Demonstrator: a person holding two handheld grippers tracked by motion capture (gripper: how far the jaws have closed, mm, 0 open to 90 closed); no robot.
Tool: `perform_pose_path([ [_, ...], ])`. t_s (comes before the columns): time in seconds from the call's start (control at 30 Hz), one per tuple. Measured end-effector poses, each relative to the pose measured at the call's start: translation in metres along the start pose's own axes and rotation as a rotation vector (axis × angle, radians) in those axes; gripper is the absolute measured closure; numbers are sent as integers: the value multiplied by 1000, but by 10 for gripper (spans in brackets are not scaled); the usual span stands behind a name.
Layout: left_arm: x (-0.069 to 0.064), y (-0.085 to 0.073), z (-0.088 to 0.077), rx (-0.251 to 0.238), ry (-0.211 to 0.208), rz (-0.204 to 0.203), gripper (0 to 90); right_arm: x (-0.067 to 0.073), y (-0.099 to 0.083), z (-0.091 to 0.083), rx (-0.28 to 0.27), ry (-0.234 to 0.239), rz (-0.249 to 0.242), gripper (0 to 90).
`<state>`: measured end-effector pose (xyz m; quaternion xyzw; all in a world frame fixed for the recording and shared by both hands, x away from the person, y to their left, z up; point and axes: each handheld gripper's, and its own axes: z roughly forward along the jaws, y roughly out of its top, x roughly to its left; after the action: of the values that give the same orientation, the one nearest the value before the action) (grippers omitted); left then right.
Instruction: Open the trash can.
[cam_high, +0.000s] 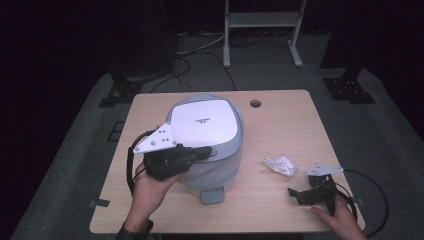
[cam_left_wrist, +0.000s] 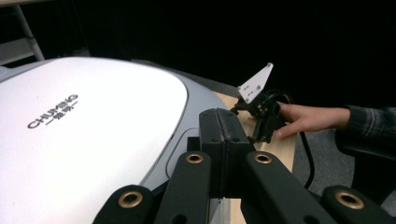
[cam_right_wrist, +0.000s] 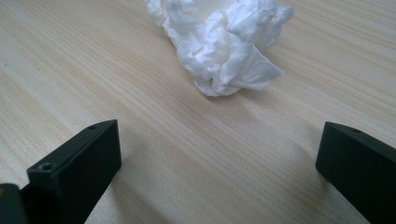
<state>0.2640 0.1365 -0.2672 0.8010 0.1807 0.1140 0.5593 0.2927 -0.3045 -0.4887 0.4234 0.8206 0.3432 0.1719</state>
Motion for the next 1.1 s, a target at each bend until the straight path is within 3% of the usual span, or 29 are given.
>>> perform_pose_path([
  [0.1, 1, -2, 1, 15, 20, 3, 900, 0, 0, 0, 0, 0, 0, 0],
  [0.8, 3, -5, 2, 14, -10, -9, 900, 0, 0, 0, 0, 0, 1, 0],
  [1.1, 1, -2, -13, -16, -7, -16, 900, 0, 0, 0, -1, -1, 2, 0],
])
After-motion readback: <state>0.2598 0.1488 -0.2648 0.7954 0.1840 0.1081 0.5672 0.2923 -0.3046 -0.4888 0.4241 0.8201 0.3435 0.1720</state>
